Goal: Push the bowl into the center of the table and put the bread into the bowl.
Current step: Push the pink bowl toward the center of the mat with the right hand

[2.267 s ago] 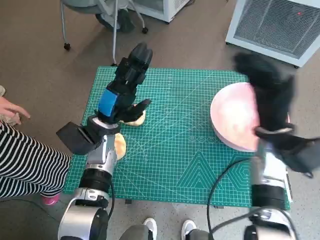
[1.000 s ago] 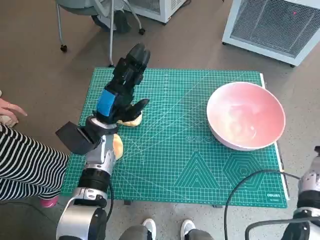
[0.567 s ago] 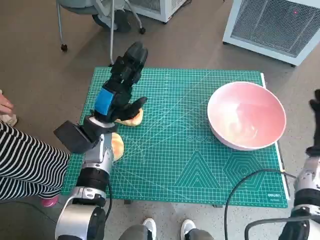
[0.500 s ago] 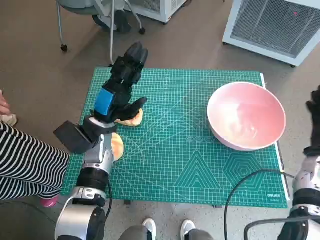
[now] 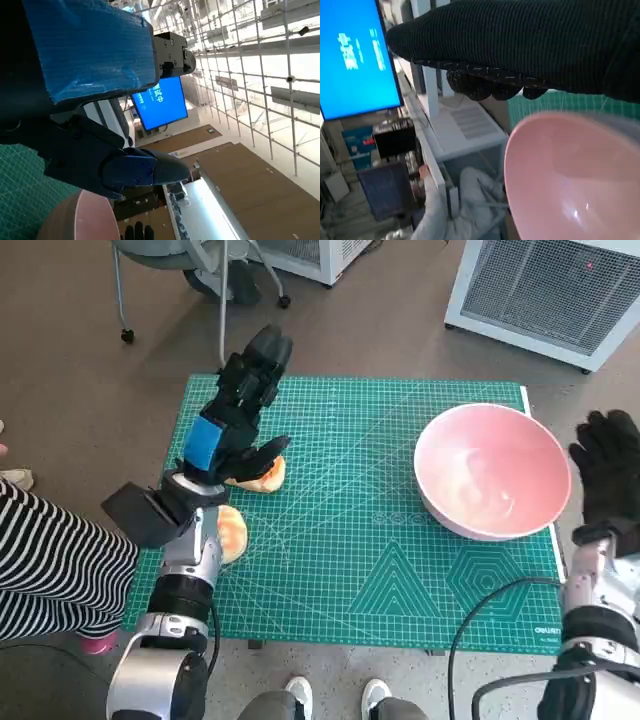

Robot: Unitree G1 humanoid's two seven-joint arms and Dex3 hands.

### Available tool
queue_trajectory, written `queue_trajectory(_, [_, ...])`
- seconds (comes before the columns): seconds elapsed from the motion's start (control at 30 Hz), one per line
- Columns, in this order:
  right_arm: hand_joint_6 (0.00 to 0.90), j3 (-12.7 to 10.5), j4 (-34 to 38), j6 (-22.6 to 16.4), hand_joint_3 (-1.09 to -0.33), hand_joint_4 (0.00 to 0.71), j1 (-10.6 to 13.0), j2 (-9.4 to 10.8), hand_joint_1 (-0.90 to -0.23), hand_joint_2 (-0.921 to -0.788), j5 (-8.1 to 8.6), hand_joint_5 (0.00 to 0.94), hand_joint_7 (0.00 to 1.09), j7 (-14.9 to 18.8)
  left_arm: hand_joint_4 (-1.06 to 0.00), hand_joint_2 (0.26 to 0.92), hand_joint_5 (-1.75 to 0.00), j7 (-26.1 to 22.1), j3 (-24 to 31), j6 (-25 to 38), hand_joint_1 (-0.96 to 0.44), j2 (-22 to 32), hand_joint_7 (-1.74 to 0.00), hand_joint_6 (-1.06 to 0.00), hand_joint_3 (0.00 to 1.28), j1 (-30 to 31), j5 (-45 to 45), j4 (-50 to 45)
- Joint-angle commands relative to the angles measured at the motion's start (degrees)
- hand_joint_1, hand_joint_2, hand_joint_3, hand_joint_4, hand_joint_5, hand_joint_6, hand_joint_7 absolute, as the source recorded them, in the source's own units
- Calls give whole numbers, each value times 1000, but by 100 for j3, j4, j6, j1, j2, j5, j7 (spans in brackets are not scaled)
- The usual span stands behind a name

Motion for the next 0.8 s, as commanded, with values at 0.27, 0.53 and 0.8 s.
queue_trajectory(0.27, [61, 278, 153, 124, -819, 88, -87, 384, -624, -921, -296, 6, 232, 89, -79, 921, -4, 65, 22, -77, -708, 74, -296, -11, 321, 132, 27, -55])
queue_trajectory(0.53, [88, 424, 154, 154, -824, 117, -174, 580, -639, -921, -398, 17, 230, 61, -77, 921, -2, 78, 19, -78, -699, 66, -290, -14, 319, 171, 22, -79])
queue_trajectory(0.8, [107, 584, 147, 177, -818, 128, -247, 761, -647, -921, -564, 15, 225, 77, -77, 921, -2, 69, 27, -62, -699, 78, -282, -18, 318, 187, 0, -59])
